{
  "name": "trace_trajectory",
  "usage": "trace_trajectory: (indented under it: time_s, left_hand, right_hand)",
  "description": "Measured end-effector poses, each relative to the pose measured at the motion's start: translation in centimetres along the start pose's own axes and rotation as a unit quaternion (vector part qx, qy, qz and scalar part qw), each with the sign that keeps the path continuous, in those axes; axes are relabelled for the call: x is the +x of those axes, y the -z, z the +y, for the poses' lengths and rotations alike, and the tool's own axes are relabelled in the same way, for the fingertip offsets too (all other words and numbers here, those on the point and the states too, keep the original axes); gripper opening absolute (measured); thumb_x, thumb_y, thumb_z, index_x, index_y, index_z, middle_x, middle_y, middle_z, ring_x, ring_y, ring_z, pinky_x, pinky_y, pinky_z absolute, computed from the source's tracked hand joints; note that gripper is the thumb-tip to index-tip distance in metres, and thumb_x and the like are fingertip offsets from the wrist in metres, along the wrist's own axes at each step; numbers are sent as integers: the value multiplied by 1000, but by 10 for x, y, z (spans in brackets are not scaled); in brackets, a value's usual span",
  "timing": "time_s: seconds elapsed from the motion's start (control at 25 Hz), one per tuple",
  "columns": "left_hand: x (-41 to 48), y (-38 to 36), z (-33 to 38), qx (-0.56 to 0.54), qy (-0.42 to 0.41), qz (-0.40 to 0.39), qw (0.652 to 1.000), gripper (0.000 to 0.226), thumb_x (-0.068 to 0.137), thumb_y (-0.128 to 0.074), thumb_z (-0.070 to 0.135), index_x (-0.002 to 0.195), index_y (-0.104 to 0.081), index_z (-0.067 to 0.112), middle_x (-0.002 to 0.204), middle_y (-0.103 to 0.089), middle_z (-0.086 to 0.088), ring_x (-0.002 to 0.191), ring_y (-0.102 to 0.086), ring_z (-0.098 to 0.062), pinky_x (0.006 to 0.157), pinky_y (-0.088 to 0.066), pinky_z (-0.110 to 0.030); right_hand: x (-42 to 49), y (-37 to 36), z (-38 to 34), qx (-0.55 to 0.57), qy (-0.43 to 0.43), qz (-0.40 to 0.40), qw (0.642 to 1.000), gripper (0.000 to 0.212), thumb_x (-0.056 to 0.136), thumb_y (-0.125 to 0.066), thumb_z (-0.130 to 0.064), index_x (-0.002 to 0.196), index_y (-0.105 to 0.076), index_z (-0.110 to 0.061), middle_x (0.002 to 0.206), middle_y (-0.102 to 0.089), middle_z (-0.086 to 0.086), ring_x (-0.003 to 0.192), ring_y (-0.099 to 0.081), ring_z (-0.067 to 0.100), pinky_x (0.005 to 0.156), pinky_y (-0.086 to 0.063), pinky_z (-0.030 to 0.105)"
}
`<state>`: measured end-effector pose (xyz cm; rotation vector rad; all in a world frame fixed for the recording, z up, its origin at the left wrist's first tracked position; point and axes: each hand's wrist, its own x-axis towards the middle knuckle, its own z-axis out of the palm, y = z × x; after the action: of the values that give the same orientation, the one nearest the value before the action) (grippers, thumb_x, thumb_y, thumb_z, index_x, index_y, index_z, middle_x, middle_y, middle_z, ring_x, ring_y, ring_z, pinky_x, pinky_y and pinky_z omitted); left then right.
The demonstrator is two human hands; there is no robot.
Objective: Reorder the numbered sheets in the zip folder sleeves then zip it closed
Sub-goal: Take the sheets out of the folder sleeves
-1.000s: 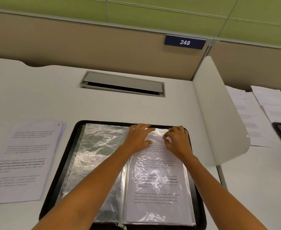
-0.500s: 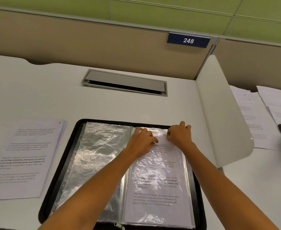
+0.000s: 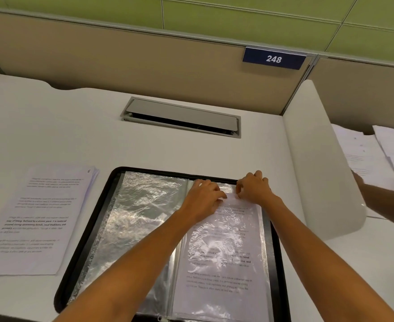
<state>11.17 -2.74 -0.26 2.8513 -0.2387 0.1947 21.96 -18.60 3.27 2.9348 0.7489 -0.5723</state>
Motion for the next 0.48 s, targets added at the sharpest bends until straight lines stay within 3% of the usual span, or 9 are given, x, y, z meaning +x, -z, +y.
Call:
trace_trajectory:
  time_s: [0.12,0.24,0.36,0.48]
  left_hand:
    - [4,1,-3,-34,42,38,998,27,94,-54,35,116,-67,26,108,-67,4,103,-57,-19,92,-37,-39]
    - [9,7,-10,-43,69,-8,997,29,96,-51,38,121,-63,29,112,-67,7,107,-56,-16,94,-34,-38]
    - [6,7,-15,-25,36,-64,997,23,95,-54,37,112,-69,33,106,-68,8,106,-54,-15,96,-32,-38]
    - [-1,1,-16,-22,8,-58,998,20,94,-55,35,105,-72,35,105,-67,9,106,-53,-15,97,-30,-37]
  right_hand:
    - [9,9,1,21,4,-3,1000,15,89,-55,-26,96,-68,-21,109,-56,6,116,-37,30,92,-34,40]
    - [16,15,-1,43,20,-43,998,13,87,-60,-23,95,-70,-22,106,-58,3,116,-37,29,92,-34,39]
    - [18,13,-8,23,37,-58,997,14,82,-69,-33,95,-71,-27,102,-50,0,117,-36,28,93,-34,38]
    - [17,6,-14,-15,49,-56,997,25,78,-73,-43,97,-68,-28,110,-46,4,119,-34,29,97,-34,39]
